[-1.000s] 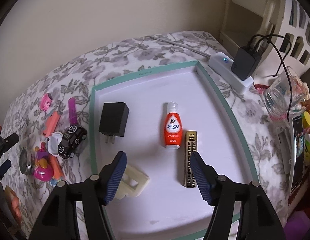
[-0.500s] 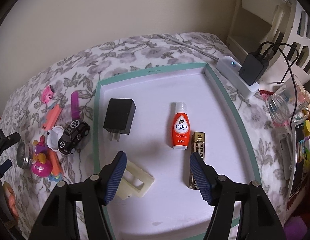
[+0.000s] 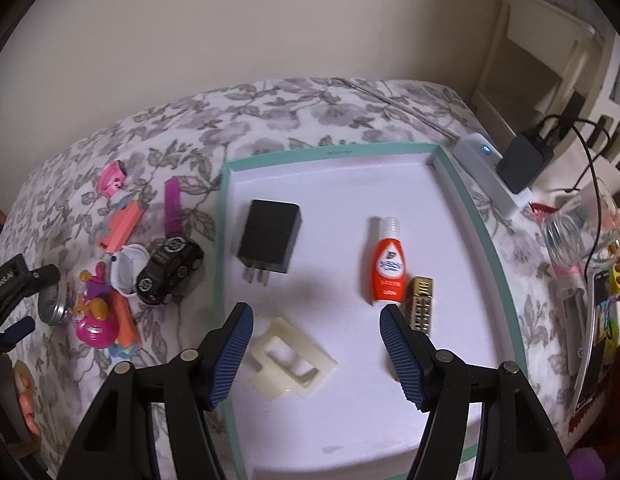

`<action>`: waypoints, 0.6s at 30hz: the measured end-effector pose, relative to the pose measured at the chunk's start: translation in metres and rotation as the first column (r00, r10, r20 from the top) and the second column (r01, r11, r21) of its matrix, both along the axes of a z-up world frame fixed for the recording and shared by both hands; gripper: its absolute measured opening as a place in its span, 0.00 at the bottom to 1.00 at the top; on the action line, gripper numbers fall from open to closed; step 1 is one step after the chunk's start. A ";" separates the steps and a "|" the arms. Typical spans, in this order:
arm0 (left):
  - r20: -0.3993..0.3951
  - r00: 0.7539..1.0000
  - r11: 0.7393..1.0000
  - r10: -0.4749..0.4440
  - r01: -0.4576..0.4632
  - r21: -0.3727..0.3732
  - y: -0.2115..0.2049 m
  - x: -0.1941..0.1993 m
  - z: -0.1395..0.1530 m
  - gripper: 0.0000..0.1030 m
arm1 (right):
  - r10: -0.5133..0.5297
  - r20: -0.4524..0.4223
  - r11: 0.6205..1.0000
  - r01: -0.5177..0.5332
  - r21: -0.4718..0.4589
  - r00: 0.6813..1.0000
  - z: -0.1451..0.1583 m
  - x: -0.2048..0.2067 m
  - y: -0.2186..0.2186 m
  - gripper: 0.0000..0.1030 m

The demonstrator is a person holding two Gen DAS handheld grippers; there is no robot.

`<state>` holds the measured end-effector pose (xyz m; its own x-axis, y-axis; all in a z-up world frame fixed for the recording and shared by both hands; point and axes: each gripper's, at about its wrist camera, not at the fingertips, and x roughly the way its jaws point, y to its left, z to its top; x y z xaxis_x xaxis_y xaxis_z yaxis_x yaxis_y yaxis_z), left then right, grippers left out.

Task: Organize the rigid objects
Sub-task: 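Move the left tool to the toy figure while the right tool approaches the black car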

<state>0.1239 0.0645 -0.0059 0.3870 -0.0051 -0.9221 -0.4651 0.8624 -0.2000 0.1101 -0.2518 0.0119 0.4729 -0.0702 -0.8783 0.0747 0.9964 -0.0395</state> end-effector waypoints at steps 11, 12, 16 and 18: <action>-0.027 0.999 0.998 -0.019 0.017 -0.055 0.001 0.005 -0.006 0.98 | 0.085 0.014 0.995 -0.086 0.050 0.996 0.003 0.016 0.038 0.67; -0.030 0.999 0.998 -0.017 0.015 -0.063 0.002 0.005 -0.007 0.98 | 0.092 0.013 0.994 -0.093 0.054 0.996 0.002 0.018 0.041 0.67; -0.035 0.999 0.996 -0.013 0.010 -0.086 0.003 0.007 -0.010 0.98 | 0.115 -0.001 0.991 -0.114 0.076 0.993 -0.005 0.029 0.053 0.68; -0.037 0.999 0.995 -0.013 0.009 -0.102 0.005 0.009 -0.012 0.98 | 0.128 -0.012 0.988 -0.127 0.091 0.992 -0.010 0.034 0.059 0.67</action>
